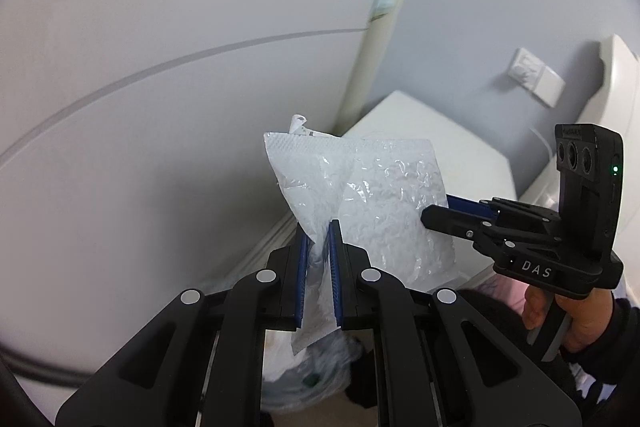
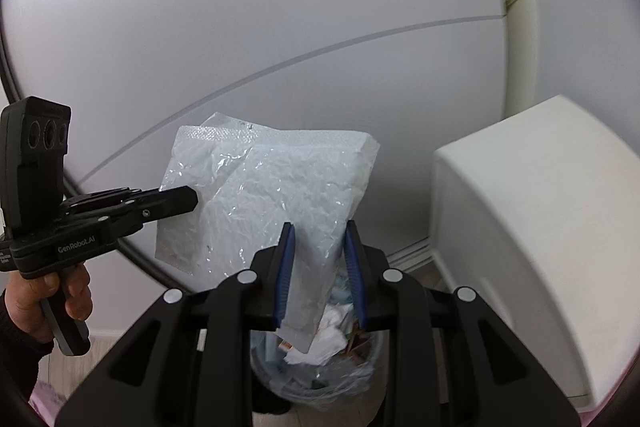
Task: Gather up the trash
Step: 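Lift the plastic sheet with both tools and carry it over the bin, then lower the sheet into the bin and open both tools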
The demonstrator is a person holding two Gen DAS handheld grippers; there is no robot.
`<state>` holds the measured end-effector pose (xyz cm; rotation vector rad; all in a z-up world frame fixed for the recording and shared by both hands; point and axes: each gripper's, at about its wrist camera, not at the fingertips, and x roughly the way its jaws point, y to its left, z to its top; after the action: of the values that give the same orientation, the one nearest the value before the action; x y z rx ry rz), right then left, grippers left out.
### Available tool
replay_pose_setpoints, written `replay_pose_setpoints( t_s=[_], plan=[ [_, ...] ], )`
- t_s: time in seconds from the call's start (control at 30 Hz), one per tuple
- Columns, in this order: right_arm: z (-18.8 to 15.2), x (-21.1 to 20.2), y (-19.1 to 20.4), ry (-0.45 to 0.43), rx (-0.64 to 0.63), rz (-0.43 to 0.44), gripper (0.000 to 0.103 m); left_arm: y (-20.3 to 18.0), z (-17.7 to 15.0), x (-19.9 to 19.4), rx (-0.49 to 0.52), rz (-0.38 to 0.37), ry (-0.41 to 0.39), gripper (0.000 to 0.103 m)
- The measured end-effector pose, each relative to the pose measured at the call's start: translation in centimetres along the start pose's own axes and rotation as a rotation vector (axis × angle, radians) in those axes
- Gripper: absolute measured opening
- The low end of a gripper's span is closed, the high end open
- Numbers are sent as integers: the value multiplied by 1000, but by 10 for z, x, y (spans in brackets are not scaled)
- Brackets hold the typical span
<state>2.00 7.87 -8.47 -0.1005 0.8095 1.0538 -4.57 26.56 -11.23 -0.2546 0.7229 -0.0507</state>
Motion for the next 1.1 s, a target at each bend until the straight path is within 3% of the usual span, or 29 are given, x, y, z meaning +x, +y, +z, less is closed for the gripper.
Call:
replay_pose_setpoints(
  t_s=[0.4,1.1],
  plan=[
    [-26,97,-1,208,-38,15,26,58,-63,55,-129,36,135,9],
    [-82,244,-34,521,-72,-9,26,113,-160,175,-296,47,413,9]
  ],
)
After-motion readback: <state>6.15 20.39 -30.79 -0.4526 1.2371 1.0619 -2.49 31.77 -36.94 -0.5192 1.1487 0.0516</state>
